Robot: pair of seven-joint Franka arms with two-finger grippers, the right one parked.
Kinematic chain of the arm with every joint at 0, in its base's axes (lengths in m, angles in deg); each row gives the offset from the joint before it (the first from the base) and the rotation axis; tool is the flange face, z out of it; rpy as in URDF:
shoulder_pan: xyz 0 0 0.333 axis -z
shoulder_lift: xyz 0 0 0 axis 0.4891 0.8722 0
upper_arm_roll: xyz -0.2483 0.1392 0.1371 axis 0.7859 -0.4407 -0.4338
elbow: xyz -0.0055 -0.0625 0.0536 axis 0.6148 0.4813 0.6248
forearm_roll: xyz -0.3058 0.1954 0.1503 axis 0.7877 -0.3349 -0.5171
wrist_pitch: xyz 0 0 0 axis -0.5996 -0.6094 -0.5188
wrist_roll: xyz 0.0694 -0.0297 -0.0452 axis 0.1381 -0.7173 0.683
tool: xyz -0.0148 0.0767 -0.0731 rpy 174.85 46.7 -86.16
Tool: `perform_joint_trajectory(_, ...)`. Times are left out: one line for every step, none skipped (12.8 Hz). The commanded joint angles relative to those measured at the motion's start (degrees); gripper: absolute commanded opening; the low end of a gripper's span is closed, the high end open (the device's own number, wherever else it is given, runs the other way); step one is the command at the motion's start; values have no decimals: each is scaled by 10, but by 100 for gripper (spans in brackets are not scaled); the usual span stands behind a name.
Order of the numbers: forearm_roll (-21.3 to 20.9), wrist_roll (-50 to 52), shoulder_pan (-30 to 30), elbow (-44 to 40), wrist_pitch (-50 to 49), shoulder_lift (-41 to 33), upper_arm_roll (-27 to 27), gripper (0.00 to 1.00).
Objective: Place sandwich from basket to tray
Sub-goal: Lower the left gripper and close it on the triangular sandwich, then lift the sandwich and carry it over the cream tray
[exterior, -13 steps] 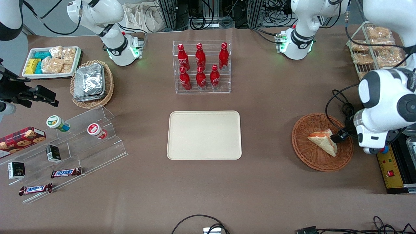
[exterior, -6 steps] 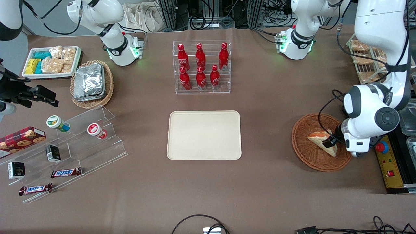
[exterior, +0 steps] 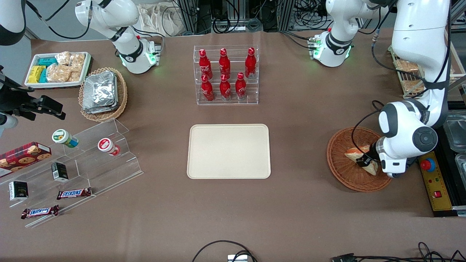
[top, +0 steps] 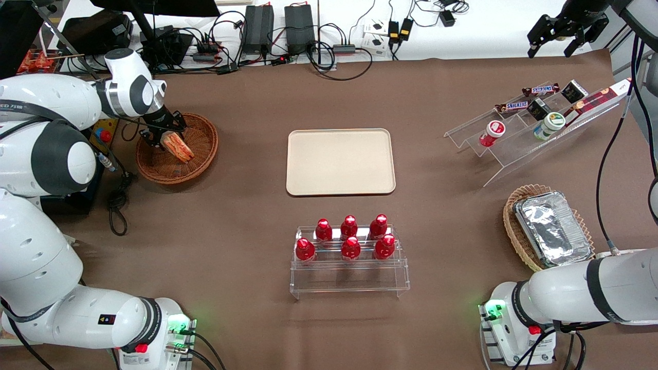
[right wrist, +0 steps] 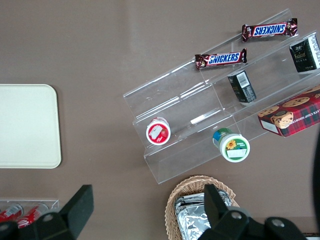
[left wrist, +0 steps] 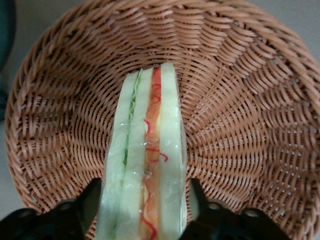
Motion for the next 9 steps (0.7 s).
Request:
perform_joint_trajectory(7, -4, 1, -1, 2, -1, 0, 29)
perform_joint_trajectory(8, -4, 1, -2, 0, -2, 0, 10)
perform_joint_trajectory(5, -5, 2, -3, 0, -5, 0, 0)
perform_joint_trajectory(-2, -9, 2, -3, -3, -11, 0, 0)
perform_joint_trajectory(-3, -38, 2, -6, -20, -27, 0, 0)
perform_joint_trajectory(-4, -87, 2, -10, -39, -48, 0, 0)
perform_joint_trajectory(-5, -142, 2, -25, -67, -67, 1, 0)
perform_joint_trajectory(-6, -187, 4, -50, -104, -79, 2, 0)
perform_joint_trajectory(-9, -223, 10, -86, -150, -87, 2, 0)
